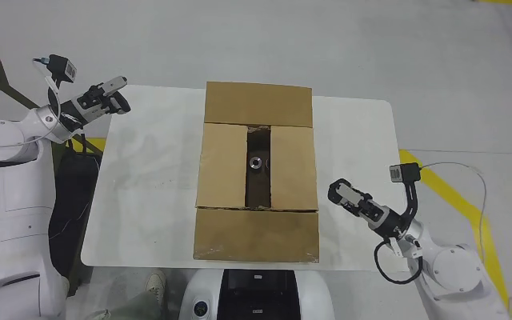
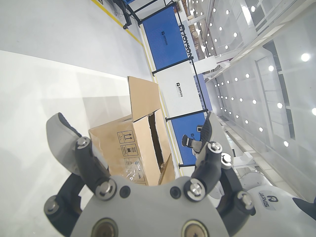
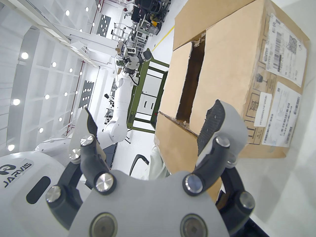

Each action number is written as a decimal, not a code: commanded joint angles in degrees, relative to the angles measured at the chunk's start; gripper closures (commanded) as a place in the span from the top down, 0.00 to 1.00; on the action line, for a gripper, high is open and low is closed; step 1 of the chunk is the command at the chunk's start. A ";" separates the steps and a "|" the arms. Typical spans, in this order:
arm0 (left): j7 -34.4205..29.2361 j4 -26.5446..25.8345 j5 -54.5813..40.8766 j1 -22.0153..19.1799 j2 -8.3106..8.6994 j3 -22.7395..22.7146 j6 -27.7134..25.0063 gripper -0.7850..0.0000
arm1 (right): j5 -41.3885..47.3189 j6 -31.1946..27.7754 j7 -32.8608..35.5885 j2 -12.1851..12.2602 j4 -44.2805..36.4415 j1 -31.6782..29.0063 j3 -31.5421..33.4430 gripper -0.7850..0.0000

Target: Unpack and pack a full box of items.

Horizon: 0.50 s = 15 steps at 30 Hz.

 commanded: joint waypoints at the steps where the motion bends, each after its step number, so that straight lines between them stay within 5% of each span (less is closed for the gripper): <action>1: 0.00 0.00 0.00 0.00 0.00 0.00 0.00 1.00 | -0.62 0.13 0.18 0.00 -0.78 0.29 -0.60 1.00; 15: 0.00 0.00 0.00 0.00 0.00 0.00 0.00 1.00 | -8.28 12.66 3.08 -0.91 -1.39 13.20 -16.24 1.00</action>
